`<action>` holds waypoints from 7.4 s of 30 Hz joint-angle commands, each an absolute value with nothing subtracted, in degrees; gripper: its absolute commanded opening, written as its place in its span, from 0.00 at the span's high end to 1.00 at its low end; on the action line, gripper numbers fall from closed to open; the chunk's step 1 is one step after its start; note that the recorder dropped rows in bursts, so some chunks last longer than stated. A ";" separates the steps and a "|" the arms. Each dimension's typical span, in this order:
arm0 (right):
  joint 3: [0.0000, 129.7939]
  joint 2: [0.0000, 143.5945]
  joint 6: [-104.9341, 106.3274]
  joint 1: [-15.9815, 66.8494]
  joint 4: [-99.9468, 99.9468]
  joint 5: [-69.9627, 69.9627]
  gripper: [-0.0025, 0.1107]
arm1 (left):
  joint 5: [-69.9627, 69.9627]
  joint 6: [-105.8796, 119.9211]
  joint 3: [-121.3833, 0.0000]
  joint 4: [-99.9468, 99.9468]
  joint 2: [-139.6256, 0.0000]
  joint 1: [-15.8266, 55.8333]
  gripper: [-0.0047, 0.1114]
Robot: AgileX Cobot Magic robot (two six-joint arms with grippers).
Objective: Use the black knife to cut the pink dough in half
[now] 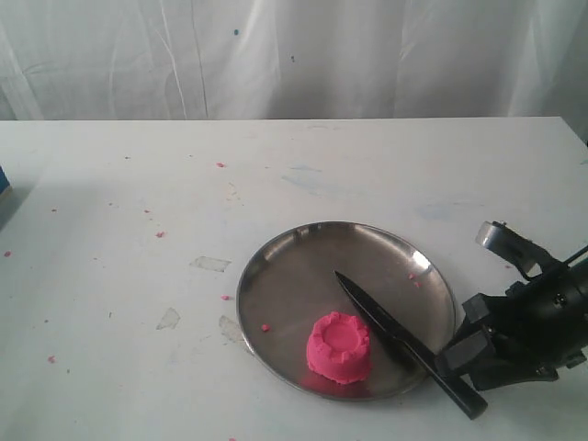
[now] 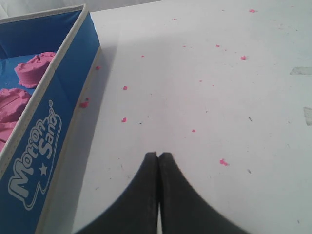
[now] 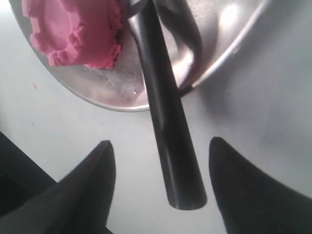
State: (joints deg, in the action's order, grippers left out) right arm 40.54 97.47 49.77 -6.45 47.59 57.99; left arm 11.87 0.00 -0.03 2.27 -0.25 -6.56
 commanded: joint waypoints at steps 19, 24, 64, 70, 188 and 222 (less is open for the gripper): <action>37.97 100.74 51.31 -6.31 48.63 55.35 0.50 | 11.56 0.00 0.00 1.72 0.00 -6.77 0.96; 37.97 100.72 51.31 -6.31 49.25 55.35 0.50 | 11.56 0.00 0.00 1.72 0.00 -6.77 0.96; 38.88 100.72 57.73 -4.60 51.16 60.25 0.95 | 11.56 0.00 0.00 1.72 0.00 -6.77 0.96; 39.53 100.72 57.75 -2.69 51.73 58.69 0.98 | 11.56 0.00 0.00 1.72 0.00 -6.77 0.96; 38.66 77.23 33.26 24.66 11.34 37.92 0.98 | -41.49 -28.19 -44.71 55.58 -93.34 24.74 0.96; 38.67 81.31 33.77 24.66 15.63 46.06 0.98 | -62.52 -31.31 -44.71 61.61 -108.00 24.74 0.96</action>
